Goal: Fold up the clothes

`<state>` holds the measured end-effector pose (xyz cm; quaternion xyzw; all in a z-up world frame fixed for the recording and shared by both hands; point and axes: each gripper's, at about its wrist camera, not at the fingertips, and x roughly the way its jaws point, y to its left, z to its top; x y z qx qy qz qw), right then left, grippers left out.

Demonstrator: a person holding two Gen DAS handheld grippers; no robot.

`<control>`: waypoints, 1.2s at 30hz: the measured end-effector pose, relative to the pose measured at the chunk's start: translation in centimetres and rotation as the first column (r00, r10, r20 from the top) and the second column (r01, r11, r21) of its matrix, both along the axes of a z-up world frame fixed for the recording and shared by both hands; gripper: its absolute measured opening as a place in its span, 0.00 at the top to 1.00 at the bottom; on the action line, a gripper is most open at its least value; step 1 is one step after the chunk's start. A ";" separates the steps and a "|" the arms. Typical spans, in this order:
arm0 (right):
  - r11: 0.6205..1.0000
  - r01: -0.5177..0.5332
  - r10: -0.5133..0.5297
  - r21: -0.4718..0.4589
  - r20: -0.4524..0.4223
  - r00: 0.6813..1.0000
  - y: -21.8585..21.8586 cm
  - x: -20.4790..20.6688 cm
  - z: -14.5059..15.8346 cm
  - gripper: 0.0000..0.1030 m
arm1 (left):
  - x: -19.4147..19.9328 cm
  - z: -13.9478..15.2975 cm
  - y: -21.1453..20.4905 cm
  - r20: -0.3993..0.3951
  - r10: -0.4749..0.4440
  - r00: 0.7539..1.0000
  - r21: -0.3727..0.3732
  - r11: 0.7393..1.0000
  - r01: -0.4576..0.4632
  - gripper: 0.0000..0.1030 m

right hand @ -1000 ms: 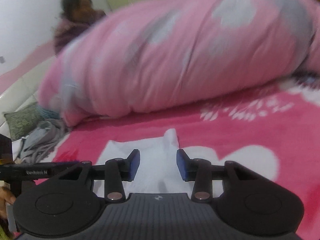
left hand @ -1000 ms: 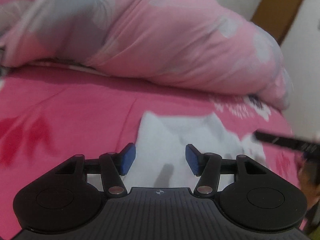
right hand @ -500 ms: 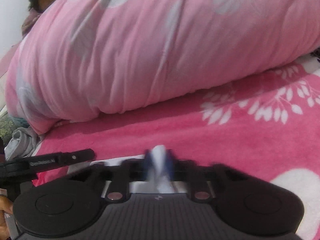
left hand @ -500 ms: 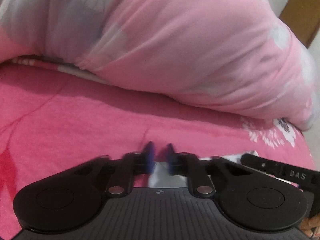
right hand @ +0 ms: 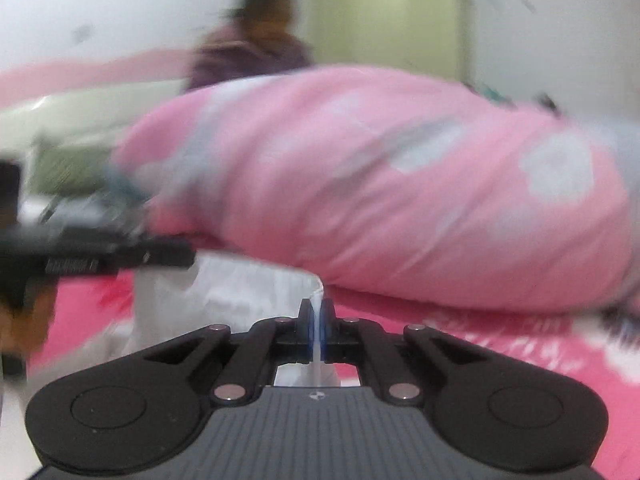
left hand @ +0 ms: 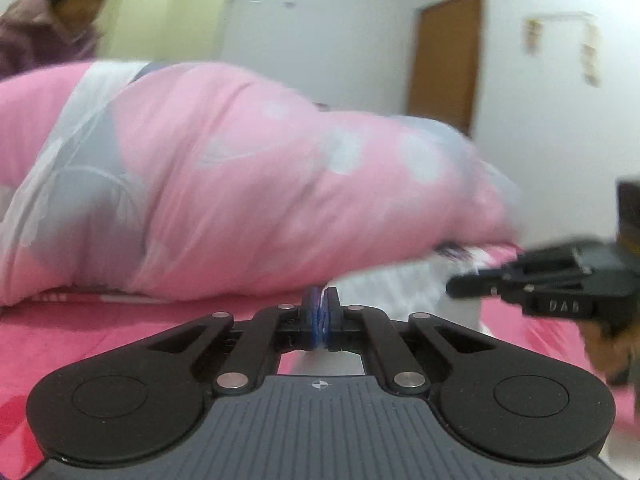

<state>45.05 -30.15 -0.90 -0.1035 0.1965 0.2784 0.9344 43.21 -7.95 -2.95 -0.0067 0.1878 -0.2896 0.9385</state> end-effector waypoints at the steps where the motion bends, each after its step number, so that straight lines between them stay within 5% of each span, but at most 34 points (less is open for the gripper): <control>1: 0.997 -0.041 0.042 -0.065 0.017 0.999 0.1 -2.2 -0.2 0.93 | -1.2 -0.5 0.4 -0.028 -0.029 0.999 0.030 0.999 0.030 0.94; 3: 0.980 -0.099 0.103 -0.175 0.014 0.995 0.1 -5.5 -1.2 0.75 | -3.2 -1.6 1.2 -0.098 -0.070 0.993 0.088 0.993 0.079 0.69; 4: 0.969 -0.123 0.124 -0.213 -0.009 0.992 -0.1 -6.9 -2.0 0.62 | -4.0 -2.2 1.9 -0.142 -0.070 0.987 0.106 0.991 0.085 0.65; 5: 0.962 -0.140 0.136 -0.235 -0.037 0.990 -0.4 -7.9 -2.6 0.60 | -4.6 -2.8 2.5 -0.185 -0.071 0.980 0.120 0.988 0.094 0.65; 7: 0.958 -0.132 0.115 -0.256 -0.080 0.990 -1.3 -9.0 -3.4 0.60 | -5.5 -3.0 3.9 -0.211 -0.055 0.976 0.110 0.991 0.080 0.65; 10: 0.988 -0.071 0.054 -0.134 -0.124 0.991 -3.5 -9.1 -2.8 0.60 | -6.1 -2.4 5.8 -0.212 -0.003 0.977 0.058 0.998 0.015 0.65; 14: 0.997 0.018 -0.004 0.073 -0.185 0.983 -4.6 -7.5 -1.5 0.62 | -3.9 -3.2 2.8 -0.166 0.016 0.986 0.154 0.988 0.010 0.64; 17: 0.998 0.030 -0.020 0.051 -0.196 0.980 -2.0 -5.6 -2.5 0.67 | -2.2 -3.8 0.4 -0.128 0.026 0.991 0.229 0.974 0.004 0.64; 21: 0.987 0.068 -0.101 -0.149 -0.223 0.970 1.8 -3.0 -7.2 0.72 | 0.1 -7.0 -1.7 -0.077 0.095 0.992 0.391 0.918 -0.058 0.64; 23: 0.966 0.102 -0.156 -0.237 -0.219 0.963 2.8 -2.3 -9.9 0.72 | 0.8 -8.0 -0.8 -0.102 0.111 0.989 0.357 0.932 -0.068 0.62; 28: 0.968 0.140 -0.181 -0.207 -0.195 0.964 2.4 -2.8 -9.6 0.72 | 1.0 -7.8 0.0 -0.146 0.125 0.981 0.341 0.938 -0.069 0.61; 31: 0.970 0.215 -0.238 -0.115 -0.242 0.941 0.3 -3.4 -7.2 0.70 | 0.6 -5.7 0.5 -0.180 0.156 0.971 0.333 0.939 -0.089 0.61; 36: 0.920 0.378 -0.321 0.105 -0.353 0.879 -5.9 -9.6 -1.4 0.63 | -5.6 0.9 5.0 -0.212 0.158 0.964 0.175 0.977 -0.121 0.55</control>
